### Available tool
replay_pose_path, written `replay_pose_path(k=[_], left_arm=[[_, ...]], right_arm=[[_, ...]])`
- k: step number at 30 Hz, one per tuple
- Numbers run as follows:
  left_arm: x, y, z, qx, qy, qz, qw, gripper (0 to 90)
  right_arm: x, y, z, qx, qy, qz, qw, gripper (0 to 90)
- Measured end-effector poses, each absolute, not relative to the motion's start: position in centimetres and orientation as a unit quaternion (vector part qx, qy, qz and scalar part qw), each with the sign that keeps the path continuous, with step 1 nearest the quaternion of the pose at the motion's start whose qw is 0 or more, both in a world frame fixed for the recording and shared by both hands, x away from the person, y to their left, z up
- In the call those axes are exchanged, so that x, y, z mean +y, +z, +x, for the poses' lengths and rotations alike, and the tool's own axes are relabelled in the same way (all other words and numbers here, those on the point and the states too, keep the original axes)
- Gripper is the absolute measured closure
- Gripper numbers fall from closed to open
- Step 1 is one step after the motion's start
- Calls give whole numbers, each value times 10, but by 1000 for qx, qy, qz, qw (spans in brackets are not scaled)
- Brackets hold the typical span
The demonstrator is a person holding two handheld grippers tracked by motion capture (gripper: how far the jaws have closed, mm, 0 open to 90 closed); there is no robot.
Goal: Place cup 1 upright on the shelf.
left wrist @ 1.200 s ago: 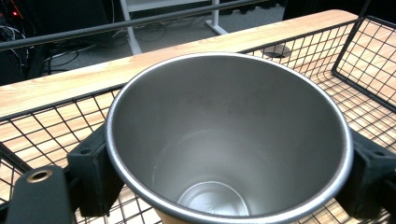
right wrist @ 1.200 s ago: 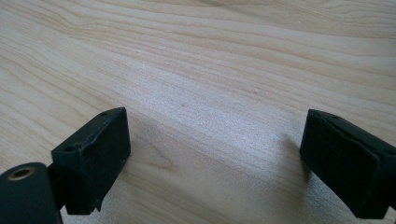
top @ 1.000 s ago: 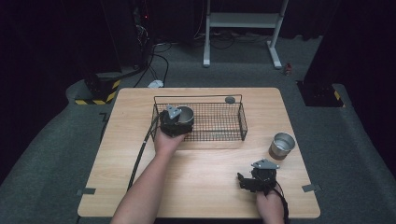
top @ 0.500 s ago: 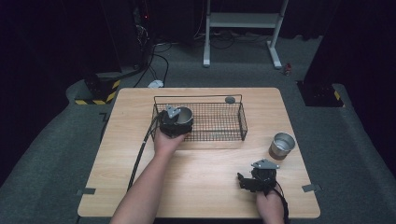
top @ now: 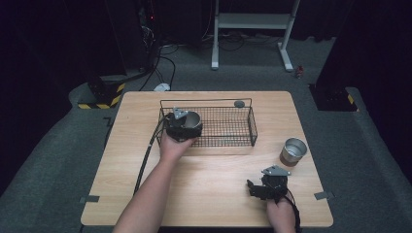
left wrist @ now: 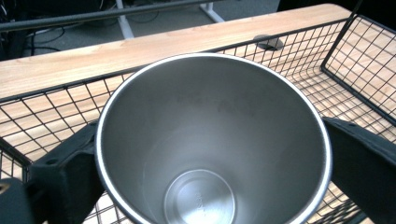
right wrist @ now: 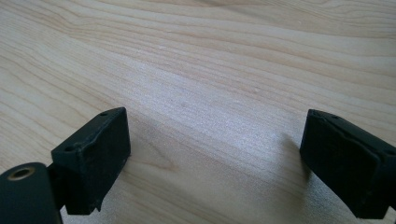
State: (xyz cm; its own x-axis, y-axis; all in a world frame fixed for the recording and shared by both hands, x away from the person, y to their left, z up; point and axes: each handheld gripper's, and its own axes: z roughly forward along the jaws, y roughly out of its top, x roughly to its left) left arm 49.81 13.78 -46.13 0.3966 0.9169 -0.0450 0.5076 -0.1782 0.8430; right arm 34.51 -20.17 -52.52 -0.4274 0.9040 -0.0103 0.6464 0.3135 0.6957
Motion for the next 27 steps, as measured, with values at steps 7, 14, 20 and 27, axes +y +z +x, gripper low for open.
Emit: replay_pose_path(k=[7,14,20,27], left_arm=[[140,-456,497,488,242,731,411,6],[143,-450,493,492,241,727,413,6],[145,-443,487,489,242,730,411,6],[154,-435,482,495,247,723,414,6]], right_arm=[[-202,-525,345,784,315,494,205,84],[-202,-525,345,784,315,494,205,84],[-202,-525,345,784,315,494,205,84],[-202,-525,345,784,314,495,204,84]])
